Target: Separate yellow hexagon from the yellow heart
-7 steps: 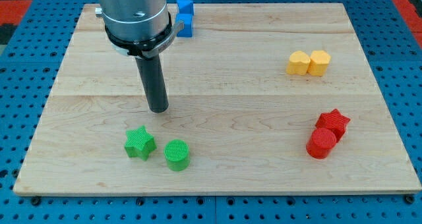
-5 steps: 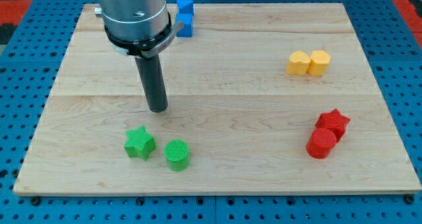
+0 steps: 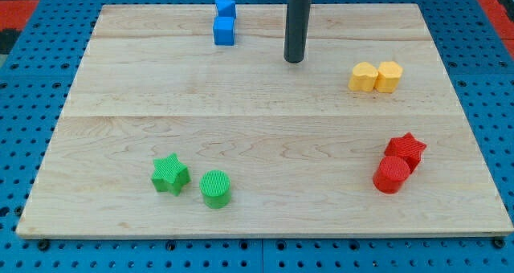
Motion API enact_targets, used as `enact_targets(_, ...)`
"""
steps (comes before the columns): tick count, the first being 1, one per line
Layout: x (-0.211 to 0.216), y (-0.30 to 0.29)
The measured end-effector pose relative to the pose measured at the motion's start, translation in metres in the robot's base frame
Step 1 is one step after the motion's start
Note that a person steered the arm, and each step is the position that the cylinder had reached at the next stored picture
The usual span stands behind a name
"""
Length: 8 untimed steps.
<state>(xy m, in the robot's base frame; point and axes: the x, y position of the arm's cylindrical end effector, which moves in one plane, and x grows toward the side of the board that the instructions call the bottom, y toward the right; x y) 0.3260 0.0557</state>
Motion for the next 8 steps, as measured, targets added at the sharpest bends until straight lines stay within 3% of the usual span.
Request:
enact_targets(2,-0.031,0.102)
enact_targets(3,-0.009,0.152)
enact_targets(4,0.044,0.171)
enact_targets(5,0.100,0.144)
enact_targets(7,0.049,0.136)
enact_targets(8,0.066,0.095)
